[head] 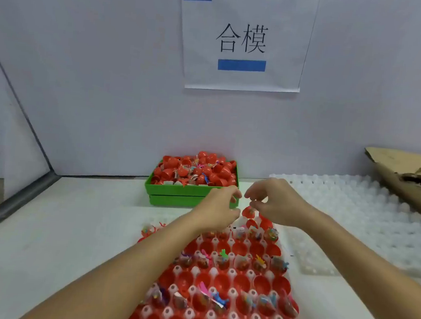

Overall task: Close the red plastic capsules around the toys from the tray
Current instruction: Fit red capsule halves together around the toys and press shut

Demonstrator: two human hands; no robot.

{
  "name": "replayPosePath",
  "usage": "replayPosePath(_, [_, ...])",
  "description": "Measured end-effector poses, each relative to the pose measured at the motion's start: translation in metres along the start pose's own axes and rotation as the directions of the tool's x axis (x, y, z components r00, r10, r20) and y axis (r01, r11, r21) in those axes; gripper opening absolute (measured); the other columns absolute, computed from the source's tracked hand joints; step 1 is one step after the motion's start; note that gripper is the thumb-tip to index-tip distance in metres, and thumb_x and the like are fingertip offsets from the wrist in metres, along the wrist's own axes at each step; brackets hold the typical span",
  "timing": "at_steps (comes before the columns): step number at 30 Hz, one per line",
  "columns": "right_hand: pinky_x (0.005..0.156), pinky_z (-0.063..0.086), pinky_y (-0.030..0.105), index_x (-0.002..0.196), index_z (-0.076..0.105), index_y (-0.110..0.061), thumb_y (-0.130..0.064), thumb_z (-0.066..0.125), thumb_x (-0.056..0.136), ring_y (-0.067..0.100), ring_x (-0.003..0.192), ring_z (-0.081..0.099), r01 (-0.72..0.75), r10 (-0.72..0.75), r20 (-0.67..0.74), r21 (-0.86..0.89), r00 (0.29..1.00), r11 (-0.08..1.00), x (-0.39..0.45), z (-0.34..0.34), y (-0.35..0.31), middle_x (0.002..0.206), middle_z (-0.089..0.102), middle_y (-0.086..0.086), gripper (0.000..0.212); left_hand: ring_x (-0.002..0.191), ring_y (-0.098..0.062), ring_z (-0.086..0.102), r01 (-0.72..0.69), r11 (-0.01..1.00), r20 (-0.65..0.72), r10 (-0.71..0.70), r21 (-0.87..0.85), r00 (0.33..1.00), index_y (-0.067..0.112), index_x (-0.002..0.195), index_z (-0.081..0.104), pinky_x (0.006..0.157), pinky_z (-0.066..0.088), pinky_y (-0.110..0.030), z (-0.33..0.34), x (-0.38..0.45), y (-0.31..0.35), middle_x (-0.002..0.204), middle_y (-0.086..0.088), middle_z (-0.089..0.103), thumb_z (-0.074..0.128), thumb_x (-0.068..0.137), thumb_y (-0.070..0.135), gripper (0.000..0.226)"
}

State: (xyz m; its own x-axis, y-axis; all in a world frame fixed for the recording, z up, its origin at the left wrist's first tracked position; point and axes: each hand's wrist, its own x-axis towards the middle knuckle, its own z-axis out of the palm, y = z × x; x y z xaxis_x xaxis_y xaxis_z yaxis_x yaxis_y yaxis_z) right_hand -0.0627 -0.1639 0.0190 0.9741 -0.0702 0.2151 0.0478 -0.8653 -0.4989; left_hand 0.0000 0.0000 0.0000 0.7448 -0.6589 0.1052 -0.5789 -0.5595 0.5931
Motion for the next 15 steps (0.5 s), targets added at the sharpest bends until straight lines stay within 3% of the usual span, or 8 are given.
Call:
replayPosePath(4, [0.080, 0.057, 0.026, 0.119, 0.066, -0.016, 0.003, 0.051, 0.085, 0.014, 0.093, 0.064, -0.073, 0.080, 0.114, -0.063, 0.990, 0.995, 0.020, -0.003, 0.011, 0.100, 0.069, -0.001, 0.042, 0.113, -0.020, 0.057, 0.024, 0.999, 0.051, -0.026, 0.048, 0.998, 0.011, 0.130, 0.055, 0.098, 0.048, -0.031, 0.006, 0.028, 0.000, 0.127, -0.009, 0.059, 0.050, 0.096, 0.007, 0.035])
replayPosePath(10, [0.081, 0.060, 0.040, 0.121, 0.064, -0.017, 0.009, 0.041, 0.079, 0.020, 0.096, 0.068, -0.086, 0.098, 0.224, -0.062, 0.970, 0.994, 0.032, -0.004, 0.016, 0.088, 0.067, -0.004, 0.054, 0.121, -0.024, 0.055, 0.024, 0.997, 0.235, -0.041, 0.075, 0.971, 0.009, 0.136, 0.047, 0.102, 0.048, -0.035, 0.017, 0.050, 0.000, 0.134, -0.010, 0.055, 0.045, 0.090, -0.011, 0.051])
replayPosePath(15, [0.079, 0.061, 0.038, 0.129, 0.058, -0.014, 0.009, 0.038, 0.083, 0.021, 0.092, 0.070, -0.116, 0.115, 0.198, -0.009, 0.973, 0.993, 0.032, 0.005, 0.023, 0.089, 0.068, -0.001, 0.055, 0.109, -0.023, 0.061, 0.042, 0.999, 0.267, -0.049, 0.034, 0.962, 0.012, 0.133, 0.050, 0.094, 0.054, -0.038, 0.019, 0.050, -0.007, 0.120, -0.009, 0.063, 0.050, 0.084, -0.012, 0.055])
